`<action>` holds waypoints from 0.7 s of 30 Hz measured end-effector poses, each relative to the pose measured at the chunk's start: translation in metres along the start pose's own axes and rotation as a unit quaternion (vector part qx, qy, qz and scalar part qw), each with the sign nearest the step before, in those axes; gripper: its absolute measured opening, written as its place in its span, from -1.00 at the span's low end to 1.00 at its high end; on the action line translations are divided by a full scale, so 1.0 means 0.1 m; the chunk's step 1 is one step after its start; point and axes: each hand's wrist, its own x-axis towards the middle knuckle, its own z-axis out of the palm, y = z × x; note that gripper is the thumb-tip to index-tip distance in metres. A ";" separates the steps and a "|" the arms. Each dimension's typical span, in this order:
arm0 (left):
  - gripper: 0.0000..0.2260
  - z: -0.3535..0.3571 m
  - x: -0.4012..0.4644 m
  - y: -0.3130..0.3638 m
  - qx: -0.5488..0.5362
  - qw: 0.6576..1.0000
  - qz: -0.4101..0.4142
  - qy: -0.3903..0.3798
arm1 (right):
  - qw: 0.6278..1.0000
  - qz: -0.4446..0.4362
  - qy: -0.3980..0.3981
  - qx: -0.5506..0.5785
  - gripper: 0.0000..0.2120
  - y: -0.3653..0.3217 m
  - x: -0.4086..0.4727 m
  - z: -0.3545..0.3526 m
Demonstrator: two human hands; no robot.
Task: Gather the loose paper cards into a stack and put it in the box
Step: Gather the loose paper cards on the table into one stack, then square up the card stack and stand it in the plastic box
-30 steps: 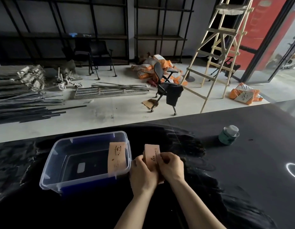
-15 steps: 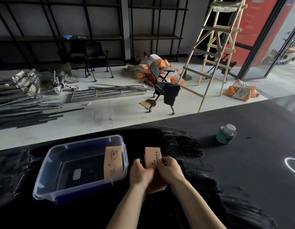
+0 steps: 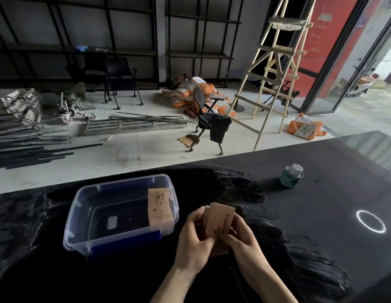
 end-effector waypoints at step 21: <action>-0.38 -1.60 -1.00 -0.52 -0.164 0.986 0.010 0.024 | 0.982 -0.023 -0.165 0.085 -0.53 0.22 -0.70 1.67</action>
